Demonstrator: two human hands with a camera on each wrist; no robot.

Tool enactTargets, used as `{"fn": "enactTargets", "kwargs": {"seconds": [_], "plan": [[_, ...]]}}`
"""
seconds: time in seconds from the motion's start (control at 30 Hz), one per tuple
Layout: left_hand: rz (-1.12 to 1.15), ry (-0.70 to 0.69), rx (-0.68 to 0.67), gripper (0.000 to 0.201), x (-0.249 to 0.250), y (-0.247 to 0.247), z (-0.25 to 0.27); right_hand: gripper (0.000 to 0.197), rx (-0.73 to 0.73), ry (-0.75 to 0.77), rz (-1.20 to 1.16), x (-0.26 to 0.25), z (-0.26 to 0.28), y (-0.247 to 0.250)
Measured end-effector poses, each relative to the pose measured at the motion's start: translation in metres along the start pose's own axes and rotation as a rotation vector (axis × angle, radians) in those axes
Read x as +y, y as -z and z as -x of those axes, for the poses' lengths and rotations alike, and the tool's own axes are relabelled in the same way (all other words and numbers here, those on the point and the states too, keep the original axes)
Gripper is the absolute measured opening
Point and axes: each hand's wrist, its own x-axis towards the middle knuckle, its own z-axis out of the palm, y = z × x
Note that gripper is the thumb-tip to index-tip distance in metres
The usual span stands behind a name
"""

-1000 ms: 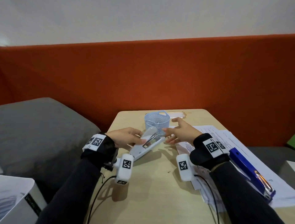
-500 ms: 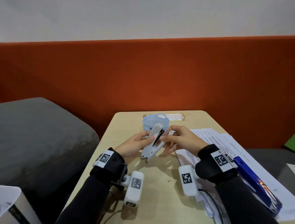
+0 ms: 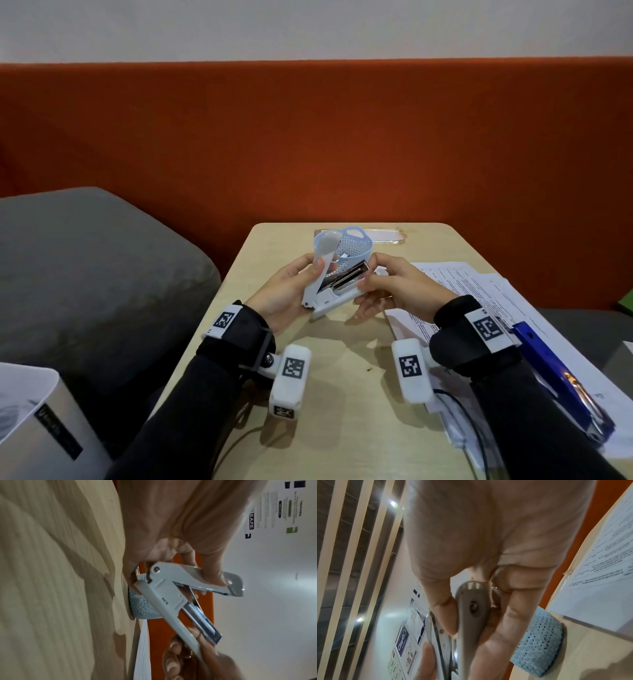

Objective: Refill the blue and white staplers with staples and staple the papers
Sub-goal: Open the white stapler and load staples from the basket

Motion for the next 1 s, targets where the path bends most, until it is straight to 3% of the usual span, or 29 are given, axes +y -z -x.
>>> {"fn": "enactTargets", "kwargs": {"seconds": [0.17,0.27,0.63,0.77,0.87,1.0], "plan": [[0.074,-0.108,0.007,0.05,-0.001,0.005,-0.002,0.023,-0.061,-0.028,-0.026,0.002,0.003,-0.004],[0.134,-0.155,-0.016,0.066,-0.001,0.006,-0.002,0.041,-0.087,-0.04,-0.038,0.005,0.001,-0.004],[0.173,-0.372,-0.072,0.057,0.003,0.008,0.002,0.05,-0.109,0.029,-0.046,0.008,-0.001,-0.008],[0.15,-0.377,-0.07,0.059,0.005,0.01,0.002,0.04,-0.075,0.104,-0.093,0.006,-0.002,-0.011],[0.093,-0.337,-0.04,0.072,0.004,0.009,-0.001,0.034,-0.057,0.144,-0.161,0.007,-0.003,-0.011],[0.021,-0.278,-0.043,0.059,-0.001,0.009,-0.004,0.038,-0.089,0.15,-0.233,0.005,-0.001,-0.011]]}}
